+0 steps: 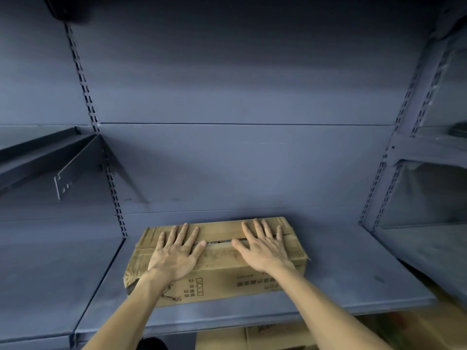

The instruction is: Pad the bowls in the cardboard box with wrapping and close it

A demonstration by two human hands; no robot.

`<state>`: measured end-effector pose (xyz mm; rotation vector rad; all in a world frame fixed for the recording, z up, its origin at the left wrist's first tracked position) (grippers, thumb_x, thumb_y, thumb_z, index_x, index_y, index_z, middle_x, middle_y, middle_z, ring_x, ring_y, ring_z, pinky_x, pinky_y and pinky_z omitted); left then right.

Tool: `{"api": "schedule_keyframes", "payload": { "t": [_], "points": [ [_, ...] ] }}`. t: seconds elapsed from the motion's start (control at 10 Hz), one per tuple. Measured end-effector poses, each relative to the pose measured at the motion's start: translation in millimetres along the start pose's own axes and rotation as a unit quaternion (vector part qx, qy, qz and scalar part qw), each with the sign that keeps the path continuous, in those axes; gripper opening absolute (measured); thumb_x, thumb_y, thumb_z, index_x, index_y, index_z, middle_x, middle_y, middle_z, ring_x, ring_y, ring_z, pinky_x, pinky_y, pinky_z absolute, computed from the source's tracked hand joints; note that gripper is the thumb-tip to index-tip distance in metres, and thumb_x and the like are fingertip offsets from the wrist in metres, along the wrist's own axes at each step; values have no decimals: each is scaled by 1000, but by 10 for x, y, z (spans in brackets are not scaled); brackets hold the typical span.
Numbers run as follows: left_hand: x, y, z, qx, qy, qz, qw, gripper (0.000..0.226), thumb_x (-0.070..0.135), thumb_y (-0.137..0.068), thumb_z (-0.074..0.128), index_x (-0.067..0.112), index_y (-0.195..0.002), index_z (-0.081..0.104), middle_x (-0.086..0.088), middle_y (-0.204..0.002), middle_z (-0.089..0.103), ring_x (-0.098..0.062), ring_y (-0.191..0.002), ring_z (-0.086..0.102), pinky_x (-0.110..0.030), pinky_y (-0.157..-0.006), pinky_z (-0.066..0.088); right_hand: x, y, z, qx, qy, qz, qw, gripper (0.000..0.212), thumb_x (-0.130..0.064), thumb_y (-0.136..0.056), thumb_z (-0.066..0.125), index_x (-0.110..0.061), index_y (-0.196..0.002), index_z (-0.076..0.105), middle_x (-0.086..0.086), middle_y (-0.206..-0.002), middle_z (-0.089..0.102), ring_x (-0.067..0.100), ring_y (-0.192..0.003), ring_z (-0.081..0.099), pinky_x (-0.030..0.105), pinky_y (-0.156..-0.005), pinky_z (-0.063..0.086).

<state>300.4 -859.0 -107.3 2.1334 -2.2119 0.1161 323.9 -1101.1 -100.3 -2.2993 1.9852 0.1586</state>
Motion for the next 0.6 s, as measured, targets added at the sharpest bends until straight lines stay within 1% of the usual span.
{"api": "schedule_keyframes", "payload": {
  "t": [0.1, 0.2, 0.3, 0.4, 0.5, 0.6],
  "points": [
    [11, -1, 6, 4, 4, 6, 1000, 73, 72, -93, -3, 40, -159, -8, 7, -169, -12, -19, -155, -16, -47, -125, -11, 6, -24, 25, 2, 0, -3, 1000, 86, -82, -89, 3, -38, -162, -1, 1, -171, -12, 23, -157, -15, 60, -119, -20],
    [18, 35, -19, 15, 5, 7, 1000, 73, 72, -94, -2, 40, -160, -5, 6, -170, -8, -19, -156, -13, -47, -126, -10, 13, -26, 37, 9, -2, -5, 1000, 89, -83, -85, -1, -39, -162, 0, 0, -171, -9, 22, -157, -14, 59, -119, -20],
    [43, 69, -92, 29, 10, 15, 999, 72, 70, -97, 3, 38, -161, 1, 5, -171, 2, -20, -157, -4, -48, -126, -5, 29, -4, -16, 18, 1, -21, 1000, 84, -80, -90, 1, -37, -163, 3, 0, -172, -5, 22, -158, -12, 60, -119, -20],
    [31, 95, -295, 65, 42, 11, 997, 74, 66, -100, 14, 28, -163, 8, 1, -167, 27, -20, -156, 14, -46, -127, 3, 65, 136, -202, 41, -24, -52, 998, 77, -72, -98, 9, -32, -164, 9, 0, -172, -2, 19, -157, -14, 57, -123, -15],
    [14, 111, -636, 111, 84, 14, 990, 74, 64, -102, 19, 21, -162, 15, -4, -163, 34, -23, -155, 18, -49, -127, 7, 227, 369, -626, 127, -140, -53, 981, 68, -61, -104, 26, -28, -163, 21, -2, -172, 6, 19, -158, 1, 49, -127, 1],
    [112, 139, -978, 136, 59, 46, 988, 72, 64, -102, 18, 25, -162, 14, -2, -165, 30, -24, -155, 14, -51, -126, 8, 415, 728, -1303, 248, -316, -72, 913, 50, -35, -106, 49, -23, -153, 43, -5, -162, 30, 11, -146, 35, 38, -121, 30]
  ]
}}
Point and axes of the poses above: each hand's wrist, its own y-axis away from the middle knuckle, its own z-axis out of the palm, x = y × z, the point moved 6 cm from there along -y, towards the middle knuckle
